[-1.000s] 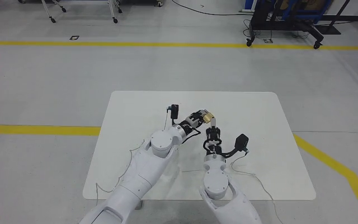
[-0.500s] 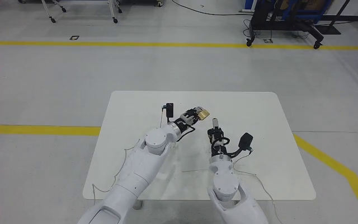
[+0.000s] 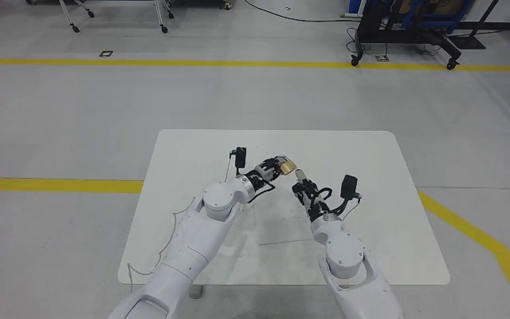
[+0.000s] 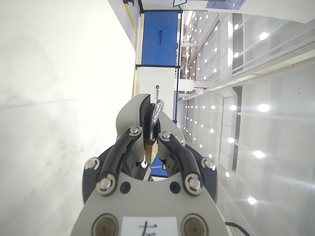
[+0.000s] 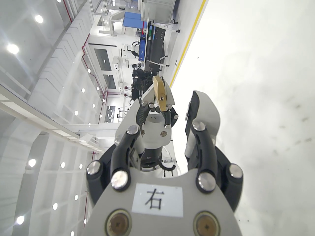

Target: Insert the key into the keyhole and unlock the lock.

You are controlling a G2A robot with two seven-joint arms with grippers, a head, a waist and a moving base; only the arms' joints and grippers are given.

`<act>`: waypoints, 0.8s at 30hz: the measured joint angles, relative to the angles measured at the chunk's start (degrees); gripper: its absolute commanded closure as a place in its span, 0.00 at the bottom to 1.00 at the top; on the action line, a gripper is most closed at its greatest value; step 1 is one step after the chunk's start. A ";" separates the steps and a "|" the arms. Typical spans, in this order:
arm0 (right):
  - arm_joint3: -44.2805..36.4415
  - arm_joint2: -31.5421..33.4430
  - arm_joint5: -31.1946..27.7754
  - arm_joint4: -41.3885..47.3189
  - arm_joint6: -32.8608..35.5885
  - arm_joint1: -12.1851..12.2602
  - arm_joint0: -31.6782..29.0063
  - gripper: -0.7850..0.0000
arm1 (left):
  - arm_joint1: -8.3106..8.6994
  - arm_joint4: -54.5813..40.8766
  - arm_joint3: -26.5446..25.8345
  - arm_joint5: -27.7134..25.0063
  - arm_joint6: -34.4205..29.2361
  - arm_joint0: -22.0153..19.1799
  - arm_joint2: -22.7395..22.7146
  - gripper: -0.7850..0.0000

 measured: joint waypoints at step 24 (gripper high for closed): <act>1.61 2.08 -1.33 3.19 4.72 0.78 1.06 1.00 | 0.52 -0.63 -3.07 0.16 -1.55 1.82 -0.30 1.00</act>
